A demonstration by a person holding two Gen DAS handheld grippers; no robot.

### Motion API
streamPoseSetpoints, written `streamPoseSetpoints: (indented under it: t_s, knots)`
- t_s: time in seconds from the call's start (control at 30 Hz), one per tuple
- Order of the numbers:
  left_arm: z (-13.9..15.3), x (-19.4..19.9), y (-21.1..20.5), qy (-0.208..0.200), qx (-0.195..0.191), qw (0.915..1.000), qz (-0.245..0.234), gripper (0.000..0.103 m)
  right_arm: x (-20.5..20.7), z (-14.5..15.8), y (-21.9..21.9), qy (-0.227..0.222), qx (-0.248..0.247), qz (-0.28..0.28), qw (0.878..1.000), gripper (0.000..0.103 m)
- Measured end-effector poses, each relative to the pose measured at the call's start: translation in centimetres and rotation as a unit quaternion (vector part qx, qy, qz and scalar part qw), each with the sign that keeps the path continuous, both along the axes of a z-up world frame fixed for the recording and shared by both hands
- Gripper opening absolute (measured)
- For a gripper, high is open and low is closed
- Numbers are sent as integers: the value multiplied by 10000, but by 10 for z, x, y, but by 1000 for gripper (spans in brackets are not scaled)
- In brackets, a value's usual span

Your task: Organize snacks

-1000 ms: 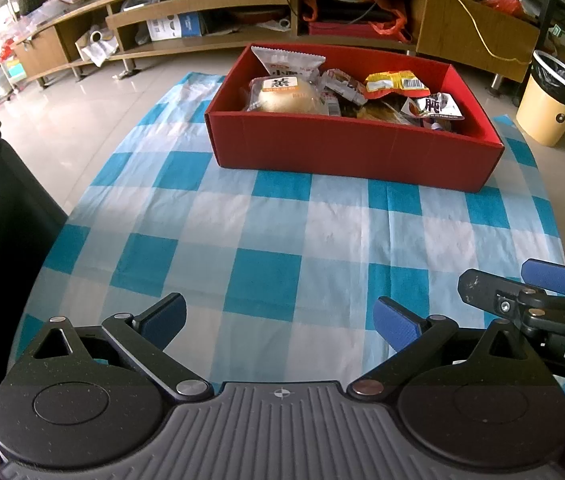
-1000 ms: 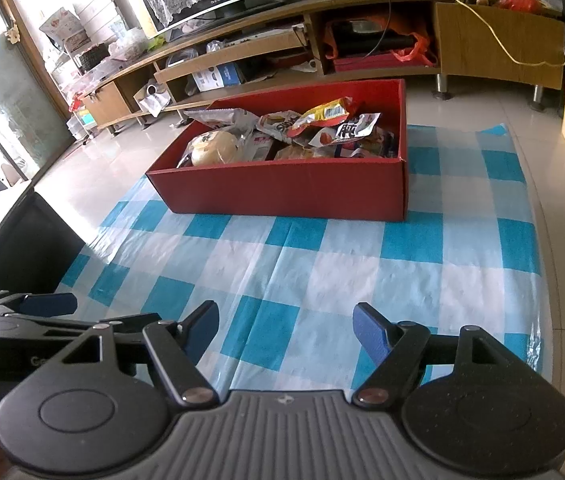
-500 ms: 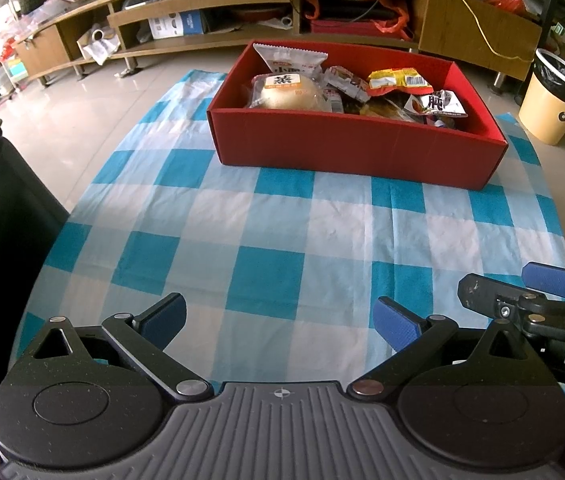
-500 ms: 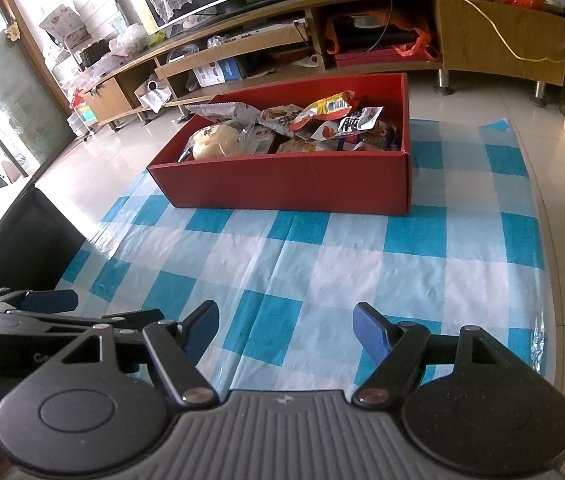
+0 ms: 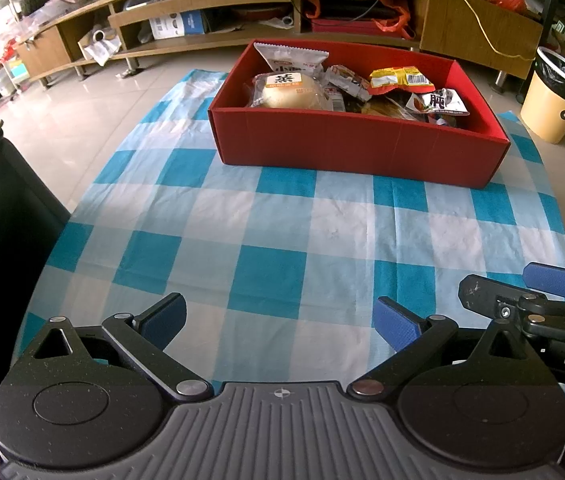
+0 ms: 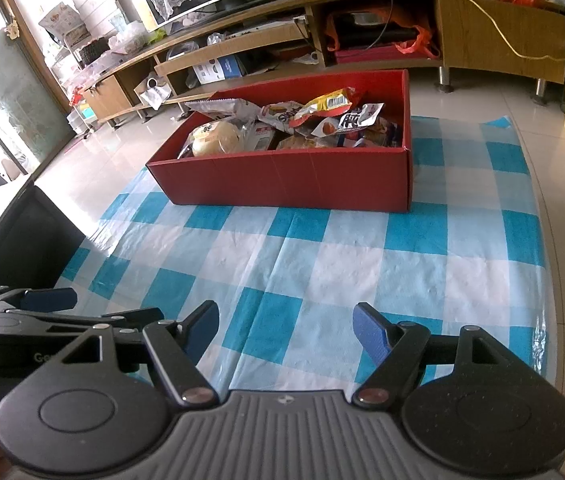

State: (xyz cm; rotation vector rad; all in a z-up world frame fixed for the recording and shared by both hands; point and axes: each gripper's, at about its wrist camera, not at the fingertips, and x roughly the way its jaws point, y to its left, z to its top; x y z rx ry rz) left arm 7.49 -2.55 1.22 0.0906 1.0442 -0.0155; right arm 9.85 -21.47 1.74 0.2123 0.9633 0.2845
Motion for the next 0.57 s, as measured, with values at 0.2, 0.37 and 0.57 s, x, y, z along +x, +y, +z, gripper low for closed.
streamPoseSetpoints:
  t_s: [0.2,0.37,0.57]
  knots:
    - [0,0,1,-9,-4,10000,7,101,0,-1,0,16,11,13,10000,73]
    - [0,-1,0,-51,43,10000,-5,101,0,-1,0,14,10,11,10000,73]
    - [2,-1,-2,-65,40,10000,-3,101,0,-1,0,4,8,15,10000,73]
